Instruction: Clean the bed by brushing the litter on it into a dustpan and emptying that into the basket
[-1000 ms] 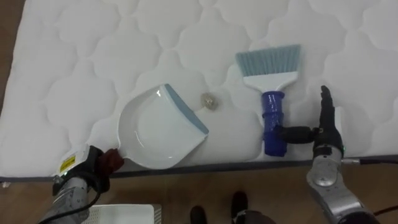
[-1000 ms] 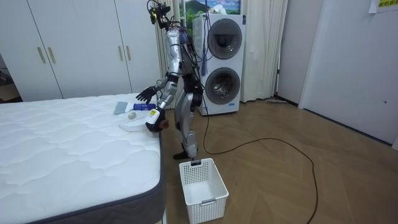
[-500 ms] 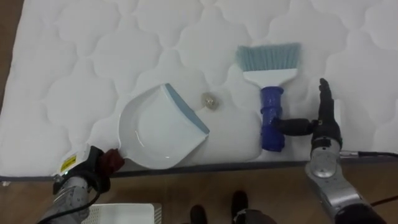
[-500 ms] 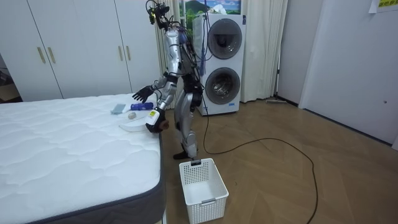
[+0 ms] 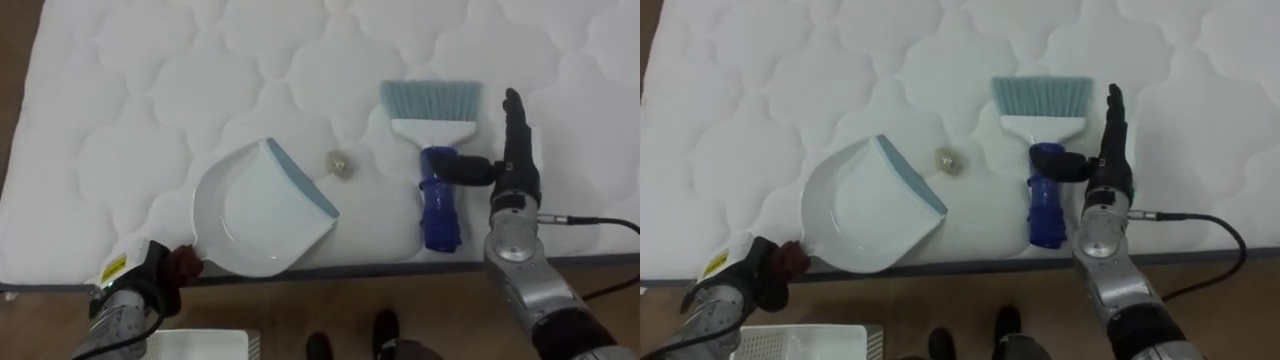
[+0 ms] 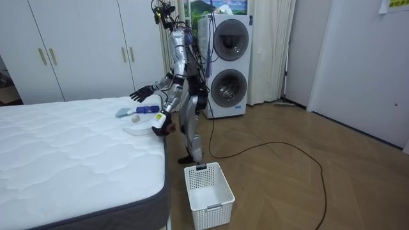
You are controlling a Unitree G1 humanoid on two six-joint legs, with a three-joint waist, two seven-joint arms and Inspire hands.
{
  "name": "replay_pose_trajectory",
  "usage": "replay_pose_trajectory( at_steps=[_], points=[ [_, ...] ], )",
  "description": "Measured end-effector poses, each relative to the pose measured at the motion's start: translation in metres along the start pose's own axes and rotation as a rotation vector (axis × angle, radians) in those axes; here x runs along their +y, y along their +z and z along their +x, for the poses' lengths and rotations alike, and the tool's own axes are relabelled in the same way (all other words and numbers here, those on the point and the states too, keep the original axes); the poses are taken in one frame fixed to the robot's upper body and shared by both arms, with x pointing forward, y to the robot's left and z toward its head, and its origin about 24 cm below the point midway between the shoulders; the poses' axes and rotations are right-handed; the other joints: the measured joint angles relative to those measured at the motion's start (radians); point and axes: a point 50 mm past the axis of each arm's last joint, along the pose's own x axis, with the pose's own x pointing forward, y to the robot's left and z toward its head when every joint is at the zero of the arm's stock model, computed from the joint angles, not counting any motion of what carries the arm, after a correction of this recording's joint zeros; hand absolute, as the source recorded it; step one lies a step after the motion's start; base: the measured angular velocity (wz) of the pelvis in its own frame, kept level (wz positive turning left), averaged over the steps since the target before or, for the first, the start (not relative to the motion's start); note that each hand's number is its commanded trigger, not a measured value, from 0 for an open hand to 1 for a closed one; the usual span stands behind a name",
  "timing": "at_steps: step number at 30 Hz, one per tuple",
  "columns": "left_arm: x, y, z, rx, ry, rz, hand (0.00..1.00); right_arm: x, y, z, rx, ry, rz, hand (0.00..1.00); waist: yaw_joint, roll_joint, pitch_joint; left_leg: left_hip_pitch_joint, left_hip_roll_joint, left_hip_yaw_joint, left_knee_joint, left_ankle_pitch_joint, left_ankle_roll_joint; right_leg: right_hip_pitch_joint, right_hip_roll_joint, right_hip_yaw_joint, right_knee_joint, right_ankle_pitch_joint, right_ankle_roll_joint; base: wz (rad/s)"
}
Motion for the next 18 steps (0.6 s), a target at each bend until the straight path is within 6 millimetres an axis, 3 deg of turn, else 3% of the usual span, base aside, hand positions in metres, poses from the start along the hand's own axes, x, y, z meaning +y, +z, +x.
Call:
replay_pose_trajectory(
  at_steps=[18],
  points=[
    [-0.003,0.003,0.000,0.008,-0.020,-0.001,1.00,0.006,-0.028,-0.014,0.099,0.136,-0.070,0.00,0.004,0.007,-0.0025,0.009,0.002,-0.003,0.001,0.000,0.000,0.013,-0.002,-0.010,-0.001,0.000,0.000,0.01]
  ],
)
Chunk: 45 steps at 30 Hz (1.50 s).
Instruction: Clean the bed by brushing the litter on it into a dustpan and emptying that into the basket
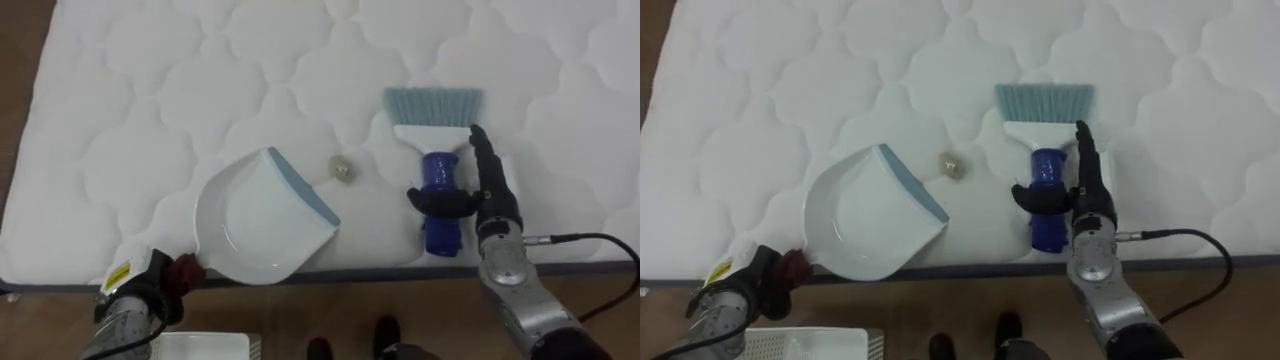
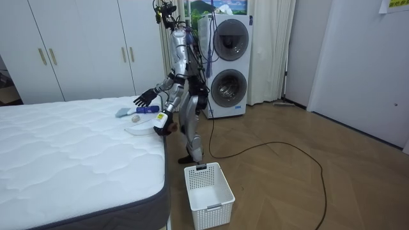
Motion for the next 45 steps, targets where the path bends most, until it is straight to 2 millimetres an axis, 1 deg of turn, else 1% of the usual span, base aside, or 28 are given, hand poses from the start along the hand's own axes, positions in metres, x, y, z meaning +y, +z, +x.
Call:
replay_pose_trajectory(
  at_steps=[9,14,20,21,22,23,24,26,29,32,35,39,41,45],
  points=[
    [0.001,0.002,0.001,-0.008,-0.006,-0.002,1.00,0.004,-0.015,-0.004,0.041,0.028,-0.107,0.00,0.007,0.004,0.0018,-0.005,0.000,0.001,0.000,0.000,0.000,-0.006,0.001,0.001,0.001,0.000,0.000,0.00],
    [0.003,0.007,0.003,-0.020,-0.015,0.005,1.00,0.008,-0.018,-0.004,0.057,0.039,-0.132,0.00,0.017,0.007,0.0022,-0.010,0.001,-0.002,0.003,0.000,0.000,-0.006,0.000,-0.003,0.000,0.000,0.000,0.02],
    [0.003,0.011,0.003,-0.032,-0.019,0.013,1.00,0.006,-0.025,-0.002,0.090,0.038,-0.182,0.00,0.021,0.009,0.0021,-0.012,-0.001,-0.011,0.008,0.000,0.000,-0.003,-0.003,-0.012,0.004,-0.002,0.000,0.04],
    [0.002,0.011,0.003,-0.031,-0.020,0.009,1.00,0.006,-0.025,-0.002,0.090,0.041,-0.195,0.35,0.020,0.010,0.0024,-0.015,-0.001,-0.012,0.012,-0.001,0.001,-0.005,-0.004,-0.013,0.005,-0.004,0.000,0.03],
    [0.003,0.011,0.003,-0.031,-0.020,0.009,1.00,0.006,-0.025,-0.002,0.090,0.042,-0.203,0.61,0.020,0.010,0.0024,-0.016,-0.001,-0.013,0.013,-0.002,0.001,-0.005,-0.004,-0.013,0.005,-0.005,0.000,0.00],
    [0.003,0.011,0.004,-0.031,-0.019,0.010,1.00,0.005,-0.026,-0.002,0.091,0.045,-0.219,0.76,0.019,0.010,0.0024,-0.017,-0.001,-0.014,0.014,-0.003,0.001,-0.005,-0.004,-0.013,0.005,-0.005,0.000,0.00],
    [0.003,0.011,0.004,-0.030,-0.018,0.011,1.00,0.004,-0.028,-0.002,0.094,0.047,-0.244,1.00,0.018,0.010,0.0024,-0.016,-0.001,-0.014,0.013,-0.005,0.002,-0.004,-0.004,-0.015,0.005,-0.005,0.000,0.00],
    [0.003,0.010,0.004,-0.024,-0.021,0.016,1.00,0.002,-0.029,-0.001,0.093,0.042,-0.273,1.00,0.015,0.009,0.0022,-0.014,-0.001,-0.014,0.012,-0.005,0.002,-0.001,-0.005,-0.016,0.003,-0.004,0.001,0.00],
    [0.002,0.010,0.004,-0.021,-0.025,0.024,1.00,-0.010,-0.031,0.001,0.099,0.016,-0.319,1.00,0.014,0.008,0.0020,-0.009,-0.001,-0.014,0.002,-0.005,0.002,0.004,-0.004,-0.016,-0.001,-0.004,0.001,0.00],
    [0.001,0.010,0.003,-0.013,-0.029,0.015,1.00,-0.015,-0.029,0.005,0.105,-0.006,-0.350,1.00,0.014,0.007,0.0024,-0.003,-0.002,-0.014,0.000,-0.005,0.002,0.008,-0.003,-0.016,-0.006,-0.004,0.002,0.00],
    [0.001,0.009,0.003,-0.010,-0.035,0.016,1.00,-0.014,-0.031,0.004,0.117,-0.007,-0.362,1.00,0.011,0.005,0.0018,-0.001,0.000,-0.017,-0.002,-0.005,0.002,0.015,0.000,-0.021,-0.017,-0.005,0.002,0.02],
    [0.000,0.007,0.003,0.009,-0.045,0.021,1.00,-0.011,-0.037,0.000,0.125,0.017,-0.405,1.00,-0.004,0.001,0.0020,-0.001,0.000,-0.020,-0.002,-0.005,0.002,0.022,-0.001,-0.025,-0.025,-0.005,0.005,0.02],
    [0.000,0.007,0.003,0.008,-0.047,0.022,1.00,-0.011,-0.041,-0.003,0.137,0.022,-0.408,1.00,-0.005,0.000,0.0018,0.004,0.000,-0.024,-0.003,-0.005,0.002,0.031,-0.001,-0.031,-0.032,-0.003,0.007,0.06],
    [0.000,0.007,0.003,0.007,-0.046,0.022,1.00,-0.011,-0.043,-0.004,0.131,0.032,-0.442,1.00,-0.005,-0.005,0.0000,0.005,-0.001,-0.021,-0.007,-0.004,0.002,0.032,-0.004,-0.035,-0.031,-0.004,0.008,0.02]
  ],
)
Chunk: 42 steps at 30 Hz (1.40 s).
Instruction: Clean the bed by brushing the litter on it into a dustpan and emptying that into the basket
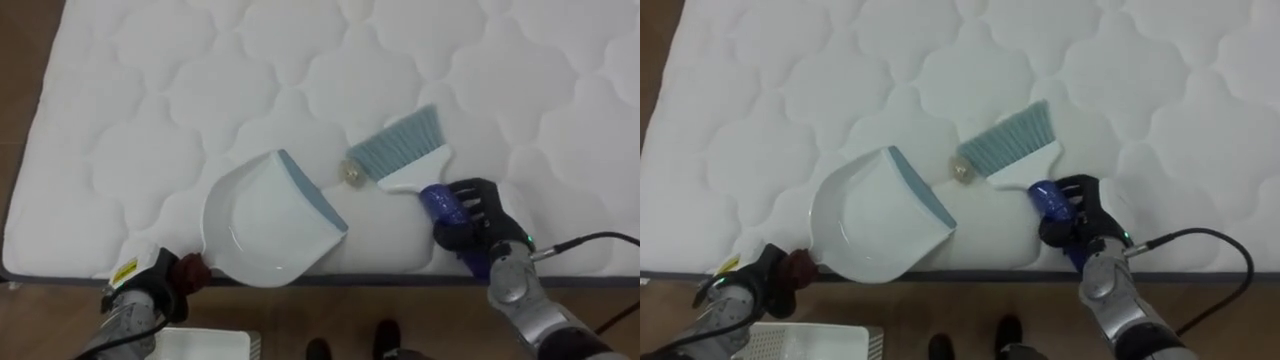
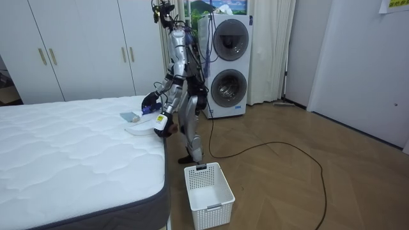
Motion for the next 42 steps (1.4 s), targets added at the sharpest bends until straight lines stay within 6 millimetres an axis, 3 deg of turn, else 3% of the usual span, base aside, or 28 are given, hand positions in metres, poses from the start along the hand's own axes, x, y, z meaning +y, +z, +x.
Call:
replay_pose_trajectory(
  at_steps=[19,23,24,28,34,36,38,42],
  points=[
    [0.010,0.004,0.002,-0.004,0.045,0.043,1.00,-0.008,-0.018,-0.001,0.098,-0.047,0.056,1.00,-0.003,-0.020,-0.0081,-0.001,0.000,0.007,0.012,-0.001,0.004,0.004,-0.009,-0.009,0.016,-0.003,0.002,0.01],
    [0.020,0.001,0.004,0.001,0.071,0.072,1.00,-0.032,-0.028,0.005,0.122,-0.096,-0.020,1.00,0.005,-0.032,-0.0027,0.004,-0.008,0.014,0.014,0.003,0.009,-0.002,-0.019,-0.004,0.039,-0.007,0.007,0.00],
    [0.024,-0.002,0.004,0.012,0.082,0.082,1.00,-0.041,-0.031,0.007,0.126,-0.110,-0.055,1.00,0.006,-0.040,0.0012,0.004,-0.008,0.015,0.017,0.003,0.010,-0.003,-0.021,-0.002,0.046,-0.009,0.007,0.00],
    [0.031,-0.003,0.005,0.023,0.105,0.102,1.00,-0.063,-0.035,0.013,0.153,-0.148,-0.172,1.00,0.017,-0.070,0.0019,-0.005,-0.008,0.015,0.026,-0.001,0.013,-0.011,-0.022,-0.002,0.050,-0.012,0.007,0.00],
    [0.041,-0.001,0.007,0.007,0.132,0.129,1.00,-0.103,-0.026,0.025,0.123,-0.209,-0.416,1.00,0.033,-0.097,0.0020,-0.037,0.000,0.014,0.047,-0.002,0.014,-0.031,-0.018,-0.006,0.052,0.001,0.002,0.01],
    [0.054,0.001,0.008,-0.013,0.168,0.179,1.00,-0.121,-0.023,0.028,0.100,-0.234,-0.522,1.00,0.046,-0.120,0.0114,-0.045,0.000,0.021,0.041,-0.002,0.014,-0.048,-0.018,-0.003,0.052,0.007,-0.002,-0.06],
    [0.061,0.000,0.009,-0.018,0.187,0.213,1.00,-0.132,-0.020,0.030,0.092,-0.249,-0.610,1.00,0.055,-0.137,0.0148,-0.048,0.002,0.023,0.044,-0.001,0.013,-0.052,-0.016,0.000,0.051,0.010,-0.004,-0.10],
    [0.072,-0.001,0.009,-0.030,0.218,0.256,1.00,-0.144,-0.013,0.033,0.065,-0.259,-0.792,1.00,0.058,-0.163,0.0132,-0.064,0.016,0.025,0.063,-0.003,0.011,-0.050,-0.004,-0.007,0.032,0.019,-0.006,0.00]
  ],
)
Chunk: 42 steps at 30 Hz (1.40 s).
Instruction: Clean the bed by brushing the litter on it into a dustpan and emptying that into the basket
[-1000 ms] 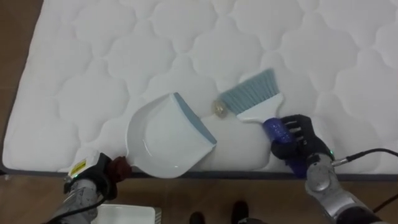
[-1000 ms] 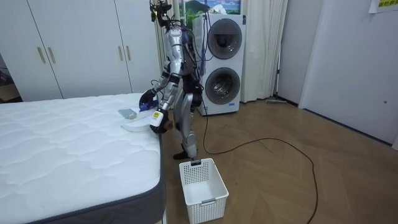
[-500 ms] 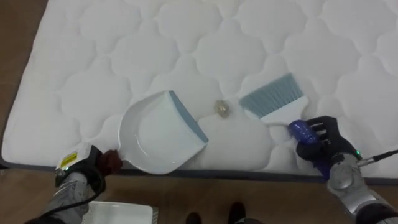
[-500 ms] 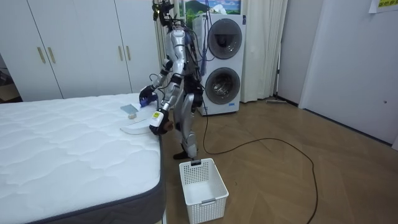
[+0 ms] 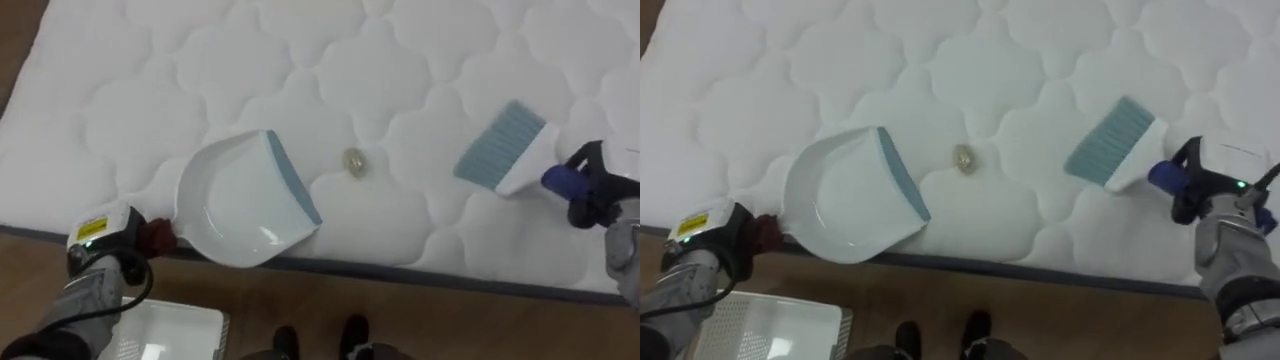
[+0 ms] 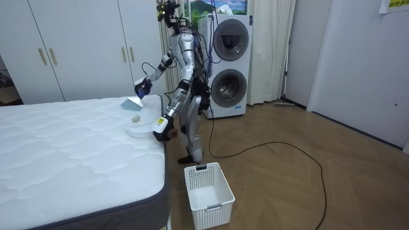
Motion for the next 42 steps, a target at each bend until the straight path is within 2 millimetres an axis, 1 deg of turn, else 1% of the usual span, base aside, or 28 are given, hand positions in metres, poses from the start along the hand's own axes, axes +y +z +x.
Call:
replay_pose_trajectory(
  at_steps=[1,3,6,8,11,15,18,21,23,26,31,35,37,39,42],
  points=[
    [0.001,-0.001,0.000,0.001,0.003,0.003,1.00,-0.002,0.002,0.002,-0.014,-0.004,-0.021,1.00,-0.001,-0.003,0.0007,-0.001,0.001,0.000,0.000,0.000,0.000,0.000,0.001,0.000,0.000,0.001,0.000,-0.05],
    [0.005,-0.002,0.002,-0.001,0.015,0.015,1.00,-0.015,0.011,0.008,-0.080,-0.025,-0.138,1.00,-0.001,-0.009,0.0016,-0.006,0.003,0.002,0.006,-0.001,-0.001,-0.005,0.002,0.001,0.001,0.001,-0.001,0.00],
    [0.007,-0.002,0.002,-0.006,0.025,0.028,1.00,-0.027,0.017,0.013,-0.132,-0.061,-0.253,1.00,0.005,-0.017,0.0022,-0.007,0.005,0.011,0.006,-0.002,-0.001,-0.008,0.003,0.005,0.002,0.001,-0.001,-0.04],
    [0.008,-0.002,0.002,-0.010,0.030,0.035,1.00,-0.030,0.019,0.014,-0.152,-0.071,-0.297,1.00,0.010,-0.021,0.0034,-0.007,0.006,0.011,0.004,-0.002,-0.001,-0.008,0.004,0.004,0.001,0.002,-0.002,0.00],
    [0.014,0.000,0.005,-0.023,0.046,0.053,1.00,-0.033,0.024,0.015,-0.194,-0.079,-0.396,1.00,0.027,-0.032,0.0068,-0.007,0.012,0.015,0.009,-0.004,-0.004,-0.008,0.008,0.006,0.006,0.004,-0.006,-0.05],
    [0.021,-0.004,0.005,-0.032,0.069,0.088,1.00,-0.042,0.041,0.016,-0.276,-0.129,-0.523,1.00,0.032,-0.041,0.0085,-0.007,0.021,0.015,0.013,-0.012,-0.013,-0.006,0.019,0.003,-0.002,0.009,-0.013,-0.04],
    [0.022,-0.004,0.005,-0.040,0.080,0.093,1.00,-0.049,0.053,0.015,-0.330,-0.154,-0.580,1.00,0.031,-0.042,0.0090,-0.006,0.024,0.015,0.011,-0.014,-0.016,-0.004,0.022,0.002,-0.012,0.011,-0.017,-0.03],
    [0.022,-0.002,0.005,-0.057,0.081,0.089,1.00,-0.051,0.065,0.012,-0.369,-0.163,-0.590,1.00,0.031,-0.046,0.0091,-0.004,0.030,0.016,0.010,-0.014,-0.017,0.006,0.032,0.003,-0.030,0.020,-0.020,-0.04],
    [0.022,-0.002,0.005,-0.062,0.079,0.088,1.00,-0.053,0.070,0.012,-0.383,-0.168,-0.584,1.00,0.035,-0.046,0.0091,-0.003,0.039,0.016,0.008,-0.014,-0.019,0.018,0.044,0.005,-0.056,0.036,-0.021,-0.09],
    [0.021,-0.002,0.005,-0.065,0.077,0.088,1.00,-0.055,0.077,0.010,-0.404,-0.173,-0.586,1.00,0.036,-0.046,0.0091,0.000,0.046,0.016,0.011,-0.013,-0.020,0.032,0.053,0.006,-0.076,0.045,-0.019,-0.06],
    [0.020,-0.003,0.004,-0.069,0.080,0.088,1.00,-0.060,0.087,0.007,-0.430,-0.185,-0.578,1.00,0.041,-0.047,0.0090,-0.002,0.048,0.018,0.009,-0.015,-0.021,0.033,0.056,0.003,-0.086,0.045,-0.019,0.00],
    [0.019,-0.003,0.003,-0.076,0.091,0.087,1.00,-0.068,0.098,0.004,-0.462,-0.214,-0.561,1.00,0.048,-0.046,0.0091,-0.006,0.051,0.016,0.010,-0.017,-0.025,0.031,0.057,-0.011,-0.090,0.044,-0.020,0.00],
    [0.019,-0.003,0.003,-0.080,0.091,0.086,1.00,-0.071,0.104,0.002,-0.479,-0.219,-0.552,1.00,0.049,-0.046,0.0091,-0.007,0.051,0.015,0.008,-0.017,-0.025,0.031,0.057,-0.011,-0.091,0.044,-0.020,0.00],
    [0.018,-0.002,0.003,-0.086,0.088,0.086,1.00,-0.073,0.114,-0.002,-0.510,-0.221,-0.529,1.00,0.054,-0.046,0.0090,-0.006,0.051,0.015,0.007,-0.017,-0.025,0.034,0.057,-0.013,-0.096,0.044,-0.020,0.00],
    [0.017,0.000,0.003,-0.095,0.084,0.092,1.00,-0.069,0.131,-0.009,-0.566,-0.199,-0.497,1.00,0.059,-0.046,0.0089,-0.006,0.051,0.012,0.005,-0.017,-0.025,0.036,0.055,-0.030,-0.100,0.045,-0.021,0.02]
  ],
)
